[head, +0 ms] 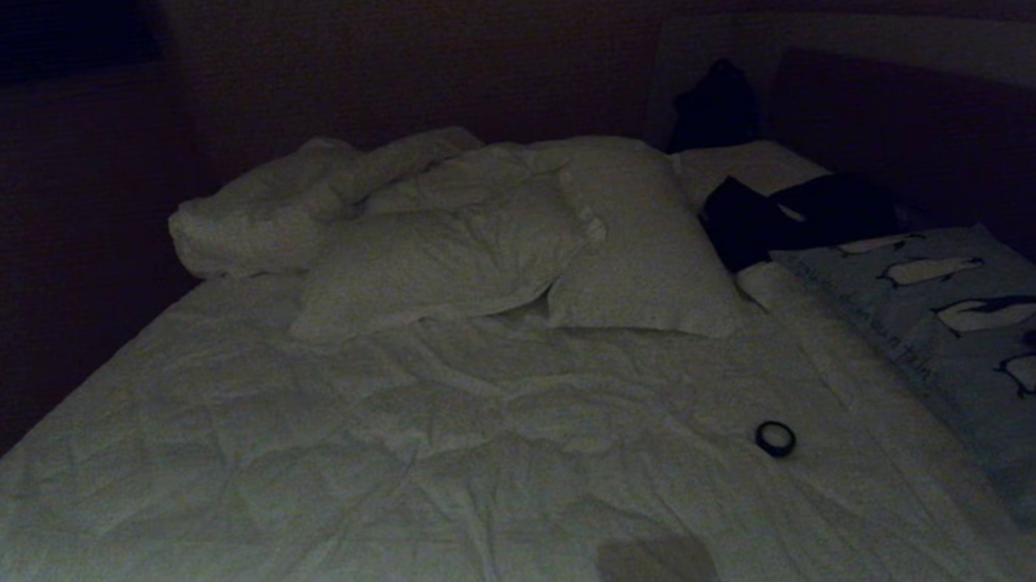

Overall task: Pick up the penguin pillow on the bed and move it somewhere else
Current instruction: Pick up the pillow

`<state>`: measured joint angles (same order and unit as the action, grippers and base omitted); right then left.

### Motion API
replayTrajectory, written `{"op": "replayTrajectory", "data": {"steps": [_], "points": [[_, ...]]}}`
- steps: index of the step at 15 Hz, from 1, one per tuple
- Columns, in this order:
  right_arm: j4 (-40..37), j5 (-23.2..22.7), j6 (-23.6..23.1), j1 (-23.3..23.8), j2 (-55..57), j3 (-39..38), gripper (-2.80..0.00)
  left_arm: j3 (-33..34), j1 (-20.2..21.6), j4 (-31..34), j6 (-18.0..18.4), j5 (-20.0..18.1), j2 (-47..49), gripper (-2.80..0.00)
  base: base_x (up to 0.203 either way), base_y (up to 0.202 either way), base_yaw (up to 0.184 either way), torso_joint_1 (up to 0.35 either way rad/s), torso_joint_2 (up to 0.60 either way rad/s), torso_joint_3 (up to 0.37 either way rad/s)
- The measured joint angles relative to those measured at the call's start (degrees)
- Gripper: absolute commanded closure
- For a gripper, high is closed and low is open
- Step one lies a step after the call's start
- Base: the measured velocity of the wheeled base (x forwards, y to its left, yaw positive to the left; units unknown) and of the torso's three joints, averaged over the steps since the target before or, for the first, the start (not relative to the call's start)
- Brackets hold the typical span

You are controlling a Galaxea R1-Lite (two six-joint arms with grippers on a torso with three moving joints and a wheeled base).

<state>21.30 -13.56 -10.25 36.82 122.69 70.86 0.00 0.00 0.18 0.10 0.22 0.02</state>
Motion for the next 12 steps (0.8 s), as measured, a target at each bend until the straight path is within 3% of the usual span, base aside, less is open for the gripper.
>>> {"op": "replayTrajectory", "data": {"steps": [5, 12], "points": [[0.2, 0.1, -0.6, -0.1, 4.1, 0.5, -2.8, 0.0, 0.0, 0.0, 0.0, 0.0, 0.0, 0.0, 0.0, 0.0, 0.0, 0.0, 0.0, 0.0], [0.1, 0.5, -6.2, -0.1, 6.9, -0.2, -2.8, 0.0, 0.0, 0.0, 0.0, 0.0, 0.0, 0.0, 0.0, 0.0, 0.0, 0.0, 0.0, 0.0]]}}
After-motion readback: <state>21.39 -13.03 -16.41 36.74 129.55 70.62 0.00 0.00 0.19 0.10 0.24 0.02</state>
